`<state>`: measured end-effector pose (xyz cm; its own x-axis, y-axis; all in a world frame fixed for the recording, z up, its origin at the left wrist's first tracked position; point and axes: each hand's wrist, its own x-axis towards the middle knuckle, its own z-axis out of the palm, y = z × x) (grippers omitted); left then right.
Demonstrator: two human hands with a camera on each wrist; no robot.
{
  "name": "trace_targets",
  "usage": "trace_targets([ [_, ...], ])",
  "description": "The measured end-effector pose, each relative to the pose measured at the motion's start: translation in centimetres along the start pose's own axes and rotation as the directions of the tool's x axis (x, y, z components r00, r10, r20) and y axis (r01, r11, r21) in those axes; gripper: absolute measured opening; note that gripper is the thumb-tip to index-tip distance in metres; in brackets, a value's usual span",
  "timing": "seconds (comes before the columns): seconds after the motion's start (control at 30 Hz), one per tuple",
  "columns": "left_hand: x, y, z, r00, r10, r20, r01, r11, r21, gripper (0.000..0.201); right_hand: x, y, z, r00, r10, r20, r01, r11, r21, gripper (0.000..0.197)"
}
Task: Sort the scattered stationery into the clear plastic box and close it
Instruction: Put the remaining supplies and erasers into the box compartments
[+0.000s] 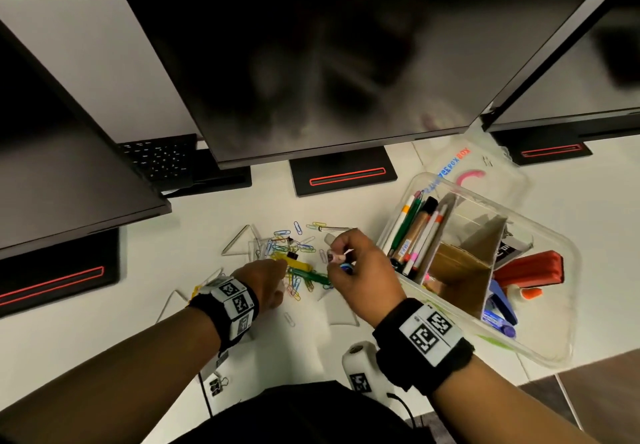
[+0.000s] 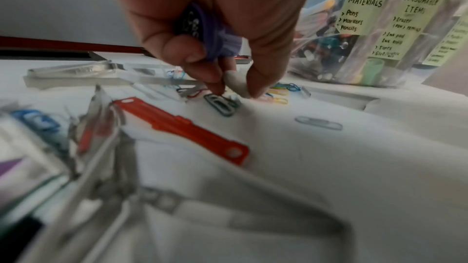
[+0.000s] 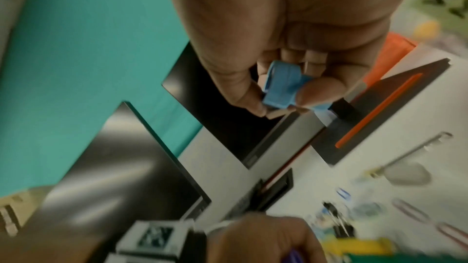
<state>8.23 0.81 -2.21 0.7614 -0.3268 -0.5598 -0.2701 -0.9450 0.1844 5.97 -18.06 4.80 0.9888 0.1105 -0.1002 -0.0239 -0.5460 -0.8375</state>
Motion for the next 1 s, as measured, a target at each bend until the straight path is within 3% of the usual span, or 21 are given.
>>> trace_targets([
  [0.13,-0.7,0.0,-0.3,0.992,-0.073,-0.101,0.053,0.981,-0.188,0.013,-1.0,-0.4,-3.6,0.994,-0.042,-0.106,0.049,0.996,0.068,0.028],
  [0.23,-1.5,0.3,-0.9,0.992,-0.067,-0.105,0.034,0.957,-0.289,0.010,-1.6,0.7,-6.8,0.960,-0.051,-0.277,0.068,0.996,0.053,0.026],
  [0.33,-1.7,1.4,-1.8,0.980,-0.053,-0.194,-0.012,0.947,-0.321,0.018,-1.9,3.3,-9.2,0.935,0.024,-0.354,-0.028,1.000,-0.008,0.027],
  [0.43,-2.1,4.7,-3.7,0.956,0.016,-0.293,-0.124,0.926,-0.357,0.029,-2.6,5.9,-10.8,0.948,0.160,-0.276,-0.194,0.976,-0.098,0.021],
  [0.53,-2.4,9.2,-5.9,0.920,0.146,-0.364,-0.286,0.885,-0.368,0.032,-3.5,6.7,-12.1,0.934,0.206,-0.293,-0.254,0.957,-0.137,0.024],
  [0.73,-0.5,16.7,-7.1,0.870,0.348,-0.349,-0.456,0.837,-0.302,0.034,-4.9,7.8,-13.8,0.953,0.159,-0.256,-0.233,0.927,-0.295,0.017],
  [0.83,0.9,19.4,-7.0,0.846,0.391,-0.363,-0.496,0.827,-0.265,0.035,-5.5,9.0,-14.5,0.963,0.075,-0.258,-0.174,0.905,-0.388,0.017],
  [0.93,1.8,20.8,-6.7,0.857,0.400,-0.327,-0.479,0.852,-0.213,0.042,-6.3,9.6,-14.4,0.984,0.060,-0.165,-0.125,0.898,-0.421,0.024],
  [1.0,2.2,20.9,-6.7,0.837,0.418,-0.352,-0.509,0.831,-0.225,0.044,-6.9,9.9,-14.1,0.994,0.033,-0.107,-0.075,0.908,-0.412,0.031],
])
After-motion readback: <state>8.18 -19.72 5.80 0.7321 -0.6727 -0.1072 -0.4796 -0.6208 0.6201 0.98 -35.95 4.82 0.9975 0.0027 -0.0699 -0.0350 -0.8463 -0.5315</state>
